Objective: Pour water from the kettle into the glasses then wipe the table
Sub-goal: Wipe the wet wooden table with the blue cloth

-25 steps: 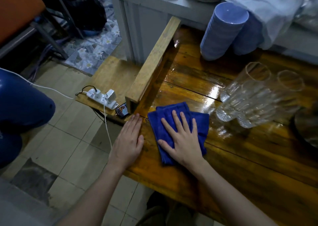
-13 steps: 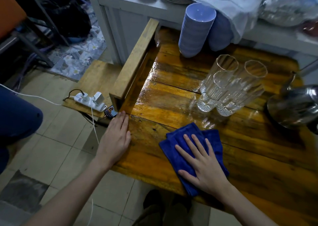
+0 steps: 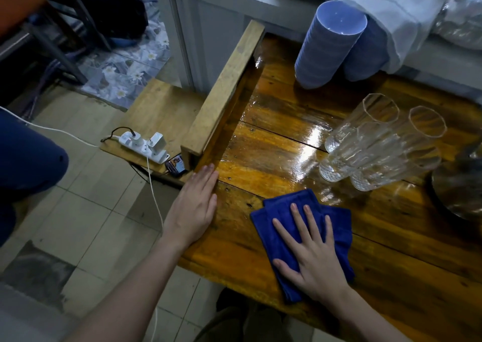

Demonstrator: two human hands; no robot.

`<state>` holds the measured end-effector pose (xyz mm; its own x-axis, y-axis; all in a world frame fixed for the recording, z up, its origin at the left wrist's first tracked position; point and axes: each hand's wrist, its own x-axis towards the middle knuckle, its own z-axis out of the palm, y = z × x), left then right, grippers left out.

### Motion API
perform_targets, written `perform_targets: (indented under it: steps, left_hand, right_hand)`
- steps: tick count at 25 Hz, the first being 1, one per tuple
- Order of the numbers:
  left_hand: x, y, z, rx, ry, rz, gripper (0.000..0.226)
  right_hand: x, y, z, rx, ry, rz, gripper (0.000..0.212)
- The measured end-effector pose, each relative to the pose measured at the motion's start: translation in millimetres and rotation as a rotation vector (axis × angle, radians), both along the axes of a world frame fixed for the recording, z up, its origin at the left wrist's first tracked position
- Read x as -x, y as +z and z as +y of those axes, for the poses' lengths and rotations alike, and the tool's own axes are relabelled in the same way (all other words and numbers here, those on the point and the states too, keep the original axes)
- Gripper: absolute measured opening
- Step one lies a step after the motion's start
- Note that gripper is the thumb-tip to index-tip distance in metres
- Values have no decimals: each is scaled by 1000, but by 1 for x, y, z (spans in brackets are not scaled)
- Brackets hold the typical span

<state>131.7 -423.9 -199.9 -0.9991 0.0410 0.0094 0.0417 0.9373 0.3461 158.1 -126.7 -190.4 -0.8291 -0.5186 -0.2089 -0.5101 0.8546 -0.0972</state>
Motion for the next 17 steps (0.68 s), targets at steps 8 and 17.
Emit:
perform_targets:
  steps: [8, 17]
  left_hand:
    - [0, -3, -2, -95, 103, -9, 53]
    - [1, -3, -2, -69, 66, -33, 54]
  right_hand:
    - [48, -4, -88, 50, -29, 2, 76]
    - [166, -21, -132, 95, -135, 72, 72]
